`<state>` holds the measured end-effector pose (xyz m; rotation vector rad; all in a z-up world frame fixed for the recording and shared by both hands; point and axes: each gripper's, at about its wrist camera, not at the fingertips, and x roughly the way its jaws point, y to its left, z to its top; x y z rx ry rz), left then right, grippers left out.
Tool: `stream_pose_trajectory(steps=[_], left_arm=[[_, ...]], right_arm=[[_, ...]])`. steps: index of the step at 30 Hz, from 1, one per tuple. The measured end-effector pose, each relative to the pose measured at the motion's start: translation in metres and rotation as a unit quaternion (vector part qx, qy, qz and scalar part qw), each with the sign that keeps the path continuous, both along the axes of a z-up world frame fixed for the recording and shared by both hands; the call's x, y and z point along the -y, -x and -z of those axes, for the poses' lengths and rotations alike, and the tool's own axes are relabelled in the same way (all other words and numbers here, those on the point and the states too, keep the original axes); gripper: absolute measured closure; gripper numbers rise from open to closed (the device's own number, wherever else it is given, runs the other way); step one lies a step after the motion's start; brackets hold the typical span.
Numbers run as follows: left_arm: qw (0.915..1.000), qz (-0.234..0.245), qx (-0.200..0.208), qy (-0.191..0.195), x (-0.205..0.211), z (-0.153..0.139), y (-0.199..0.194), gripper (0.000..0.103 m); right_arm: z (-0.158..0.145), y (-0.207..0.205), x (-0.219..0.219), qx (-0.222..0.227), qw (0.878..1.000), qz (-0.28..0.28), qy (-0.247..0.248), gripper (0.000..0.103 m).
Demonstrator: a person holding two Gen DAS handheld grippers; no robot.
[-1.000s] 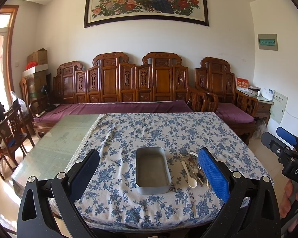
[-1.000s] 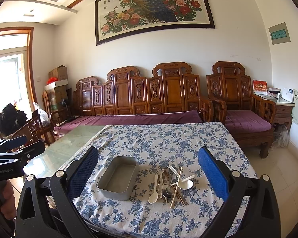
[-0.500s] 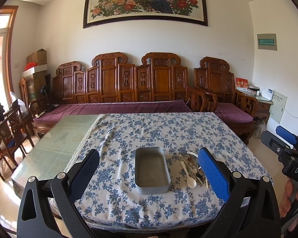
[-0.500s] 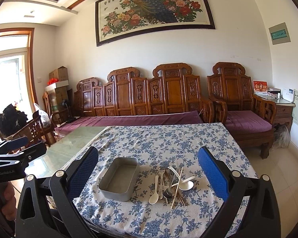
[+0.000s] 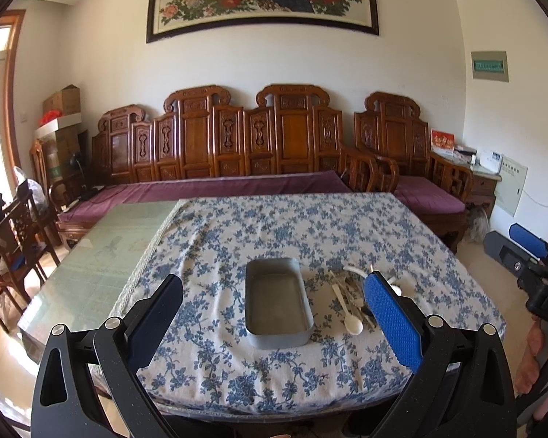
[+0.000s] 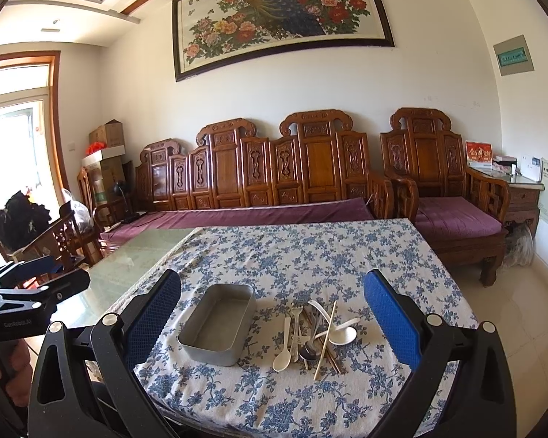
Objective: Organize utensils
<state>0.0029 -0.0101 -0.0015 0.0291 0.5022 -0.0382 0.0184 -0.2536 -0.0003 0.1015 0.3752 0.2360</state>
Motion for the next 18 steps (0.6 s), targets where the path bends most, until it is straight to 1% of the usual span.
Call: stream_pose_trajectory(steps=[4,9,12,16,18], left_arm=[[0.9997,0.006,-0.023,-0.003,0.001,0.015,-0.014,0.007],[0.9984,0.019,-0.054,0.000,0.004,0.041,-0.037,0.007],[0.9970,0.028,-0.072,0.003,0.007,0.057,-0.051,0.007],[0.9949,0.043,-0.091,-0.002,0.015,0.074,-0.070,0.007],[0.9937,0.051,-0.100,-0.009,0.020,0.082,-0.080,0.007]], right_arm=[[0.016,-0.012,0.007,-0.015,1.000,-0.008,-0.007,0.003],[0.041,-0.032,0.016,-0.038,0.999,-0.012,-0.007,0.003],[0.058,-0.047,0.022,-0.054,0.998,-0.011,-0.002,0.009],[0.080,-0.070,0.031,-0.077,0.997,-0.006,0.006,0.020],[0.092,-0.084,0.034,-0.091,0.996,-0.003,0.013,0.021]])
